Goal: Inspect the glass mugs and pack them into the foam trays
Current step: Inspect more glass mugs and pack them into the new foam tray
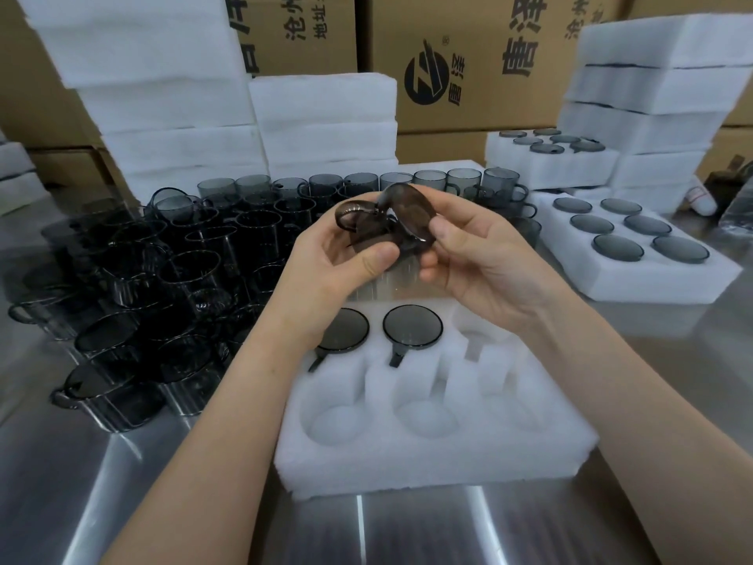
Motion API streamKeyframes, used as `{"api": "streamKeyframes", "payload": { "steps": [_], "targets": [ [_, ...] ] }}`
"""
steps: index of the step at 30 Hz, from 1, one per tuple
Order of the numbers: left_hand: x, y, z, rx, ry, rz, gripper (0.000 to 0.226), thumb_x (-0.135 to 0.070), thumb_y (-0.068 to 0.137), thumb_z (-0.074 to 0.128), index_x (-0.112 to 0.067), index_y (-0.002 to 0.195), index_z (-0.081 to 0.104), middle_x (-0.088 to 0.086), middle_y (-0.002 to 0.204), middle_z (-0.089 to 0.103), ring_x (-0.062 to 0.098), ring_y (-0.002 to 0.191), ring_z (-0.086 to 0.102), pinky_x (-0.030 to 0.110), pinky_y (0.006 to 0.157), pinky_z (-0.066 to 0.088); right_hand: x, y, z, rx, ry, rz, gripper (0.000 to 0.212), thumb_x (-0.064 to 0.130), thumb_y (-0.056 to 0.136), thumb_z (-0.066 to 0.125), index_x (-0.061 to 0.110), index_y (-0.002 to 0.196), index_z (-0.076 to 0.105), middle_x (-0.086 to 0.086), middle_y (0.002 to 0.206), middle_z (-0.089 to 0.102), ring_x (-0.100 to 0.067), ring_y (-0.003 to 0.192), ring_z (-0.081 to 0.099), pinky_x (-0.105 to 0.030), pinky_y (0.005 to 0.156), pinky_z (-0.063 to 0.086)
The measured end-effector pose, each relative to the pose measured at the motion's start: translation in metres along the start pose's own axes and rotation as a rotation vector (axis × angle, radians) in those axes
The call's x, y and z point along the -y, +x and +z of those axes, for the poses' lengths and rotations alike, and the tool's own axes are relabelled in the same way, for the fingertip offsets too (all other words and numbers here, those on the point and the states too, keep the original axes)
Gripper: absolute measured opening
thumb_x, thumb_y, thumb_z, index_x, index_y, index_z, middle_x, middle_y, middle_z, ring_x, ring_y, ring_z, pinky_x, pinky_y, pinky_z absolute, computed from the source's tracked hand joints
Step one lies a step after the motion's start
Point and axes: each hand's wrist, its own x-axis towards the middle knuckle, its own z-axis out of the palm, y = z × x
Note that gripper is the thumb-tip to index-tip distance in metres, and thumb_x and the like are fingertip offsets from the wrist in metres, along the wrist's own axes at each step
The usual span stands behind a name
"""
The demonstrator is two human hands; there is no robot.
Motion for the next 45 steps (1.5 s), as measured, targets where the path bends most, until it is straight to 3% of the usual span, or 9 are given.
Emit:
{"api": "streamKeyframes", "payload": {
  "steps": [3,8,15,21,24,28,38,42,45],
  "targets": [
    [-0.001,-0.001,-0.001,0.018,0.037,-0.010,0.041,-0.008,0.080,0.065,-0.010,0.120,0.057,0.017,0.124,0.061,0.033,0.121,0.058,0.056,0.106,0.043,-0.001,0.000,0.001,-0.028,-0.059,-0.020,0.042,0.009,0.079,0.065,0.006,0.119,0.055,-0.008,0.093,0.061,-0.011,0.055,0.057,-0.023,0.053,0.053],
    [-0.004,-0.001,0.003,0.071,0.152,0.003,0.050,-0.006,0.077,0.068,-0.010,0.125,0.056,0.005,0.118,0.065,0.015,0.114,0.062,0.033,0.102,0.048,-0.005,0.000,0.004,-0.166,-0.215,-0.090,0.030,0.028,0.072,0.074,0.013,0.088,0.054,-0.004,0.072,0.065,-0.015,0.041,0.053,-0.024,0.039,0.047],
    [0.003,-0.001,0.006,0.084,0.109,-0.031,0.083,0.003,0.079,0.071,-0.016,0.149,0.031,-0.001,0.143,0.048,-0.002,0.124,0.053,0.016,0.095,0.045,-0.006,0.001,0.009,-0.381,-0.356,-0.150,0.029,0.029,0.100,0.052,0.016,0.076,0.043,-0.008,0.072,0.064,-0.026,0.051,0.065,-0.041,0.045,0.056],
    [0.002,-0.001,0.008,-0.014,0.206,0.016,0.086,-0.032,0.060,0.085,-0.026,0.138,0.048,-0.003,0.131,0.059,0.011,0.122,0.058,0.034,0.103,0.047,-0.006,0.001,0.017,-0.254,-0.216,-0.011,0.016,0.020,0.101,0.049,0.014,0.088,0.044,-0.015,0.094,0.055,-0.023,0.076,0.066,-0.038,0.059,0.057],
    [0.001,-0.003,0.010,-0.064,0.241,0.083,0.071,-0.027,0.062,0.083,-0.033,0.127,0.056,-0.009,0.127,0.063,0.010,0.120,0.059,0.038,0.104,0.048,-0.005,0.000,0.019,-0.178,-0.187,0.018,0.010,0.020,0.102,0.047,0.010,0.102,0.046,-0.016,0.099,0.055,-0.024,0.087,0.064,-0.039,0.069,0.059],
    [-0.002,-0.005,0.011,-0.074,0.363,0.149,0.068,-0.008,0.068,0.079,-0.022,0.131,0.059,-0.013,0.120,0.067,0.003,0.114,0.062,0.020,0.095,0.048,-0.005,0.001,0.021,-0.093,-0.159,0.093,0.035,0.020,0.104,0.041,-0.002,0.131,0.047,-0.023,0.119,0.062,-0.027,0.102,0.063,-0.036,0.075,0.058],
    [-0.002,-0.008,0.011,0.024,0.500,0.143,0.084,0.006,0.066,0.080,-0.027,0.139,0.054,-0.012,0.140,0.053,-0.001,0.136,0.042,0.016,0.106,0.040,-0.013,0.000,0.017,-0.067,-0.411,0.050,0.026,0.028,0.099,0.052,0.009,0.113,0.063,-0.005,0.099,0.068,-0.016,0.090,0.068,-0.034,0.074,0.056],
    [-0.005,-0.009,0.013,-0.002,0.499,0.179,0.079,0.004,0.068,0.079,-0.023,0.138,0.055,-0.012,0.130,0.064,0.001,0.121,0.057,0.024,0.101,0.047,-0.015,0.000,0.019,-0.111,-0.310,0.052,0.038,0.040,0.100,0.046,0.009,0.110,0.065,-0.013,0.102,0.072,-0.022,0.091,0.071,-0.035,0.066,0.057],
    [-0.003,-0.009,0.014,0.007,0.533,0.219,0.079,0.001,0.070,0.082,-0.021,0.140,0.053,-0.011,0.137,0.059,0.002,0.129,0.051,0.028,0.109,0.042,-0.013,0.003,0.018,-0.111,-0.170,0.102,0.046,0.044,0.101,0.042,0.006,0.115,0.065,-0.015,0.107,0.072,-0.026,0.098,0.071,-0.035,0.066,0.058]
  ]
}}
